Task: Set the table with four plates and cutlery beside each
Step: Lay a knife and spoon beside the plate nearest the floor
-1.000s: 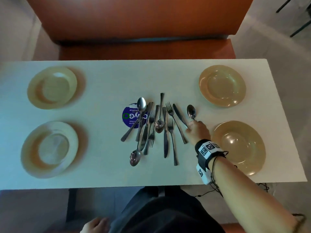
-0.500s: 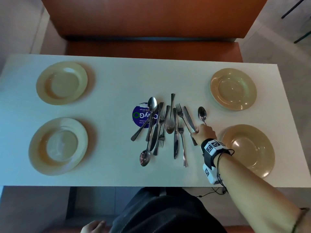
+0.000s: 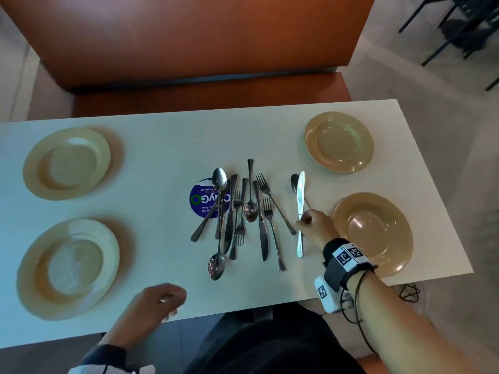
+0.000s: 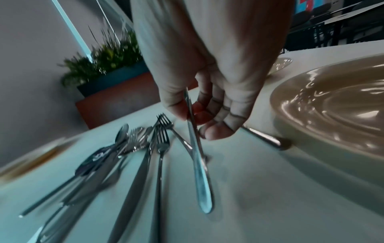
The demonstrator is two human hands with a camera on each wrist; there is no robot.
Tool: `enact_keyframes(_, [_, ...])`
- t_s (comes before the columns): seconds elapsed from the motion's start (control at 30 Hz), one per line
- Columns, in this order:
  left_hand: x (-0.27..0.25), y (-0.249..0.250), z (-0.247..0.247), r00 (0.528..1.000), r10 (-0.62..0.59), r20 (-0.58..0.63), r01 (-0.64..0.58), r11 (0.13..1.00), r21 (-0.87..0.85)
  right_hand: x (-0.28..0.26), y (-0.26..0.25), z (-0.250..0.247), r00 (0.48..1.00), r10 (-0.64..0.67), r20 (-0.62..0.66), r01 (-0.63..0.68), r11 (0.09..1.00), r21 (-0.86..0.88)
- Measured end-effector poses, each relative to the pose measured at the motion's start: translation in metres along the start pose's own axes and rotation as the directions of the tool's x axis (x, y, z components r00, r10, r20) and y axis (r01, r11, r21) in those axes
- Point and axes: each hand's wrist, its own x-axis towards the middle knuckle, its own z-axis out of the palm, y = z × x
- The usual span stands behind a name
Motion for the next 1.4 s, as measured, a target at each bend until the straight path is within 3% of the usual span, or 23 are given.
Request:
enact_keyframes(0.13, [0.037,0.086,0.021,0.983,0.168,-0.067,-0.167,0.986,0.021,-0.020,0.023,-0.019,0.999,-0.024,0.025,0.016,0.961,0.277])
enact_keyframes(0.27, [0.070,0.167,0.072,0.964,0.264,-0.020,-0.264,0.964,0.003,-0.043,0.049,-0.051,0.987,-0.036,0.158,-0.053,0.851,0.522])
enact_keyframes(0.37, [0.095,0.210,0.117,0.958,0.287,-0.019,-0.285,0.956,0.064,-0.058,0.073,-0.079,0.979,-0.052,0.195,-0.057,0.856,0.513])
enact_keyframes(0.53, [0.137,0.253,0.179,0.972,0.184,-0.145,-0.167,0.979,0.119,-0.073,0.126,-0.128,0.976,-0.063,0.210,-0.047,0.874,0.483])
enact_keyframes(0.7, [0.164,0.281,0.219,0.938,0.087,-0.334,-0.006,0.972,0.236,-0.069,0.182,-0.169,0.986,-0.086,0.146,0.014,0.901,0.433])
enact_keyframes(0.9, [0.183,0.303,0.245,0.879,0.045,-0.474,0.140,0.927,0.348,-0.037,0.227,-0.197,1.000,0.019,-0.004,-0.016,0.917,0.398])
enact_keyframes(1.13, [0.199,0.309,0.245,0.902,-0.024,-0.430,0.188,0.921,0.342,0.016,0.252,-0.208,0.983,0.143,-0.116,-0.090,0.922,0.375])
enact_keyframes(1.4, [0.201,0.305,0.235,0.922,-0.063,-0.382,0.162,0.959,0.233,0.050,0.256,-0.199,0.958,0.273,-0.087,-0.230,0.915,0.332])
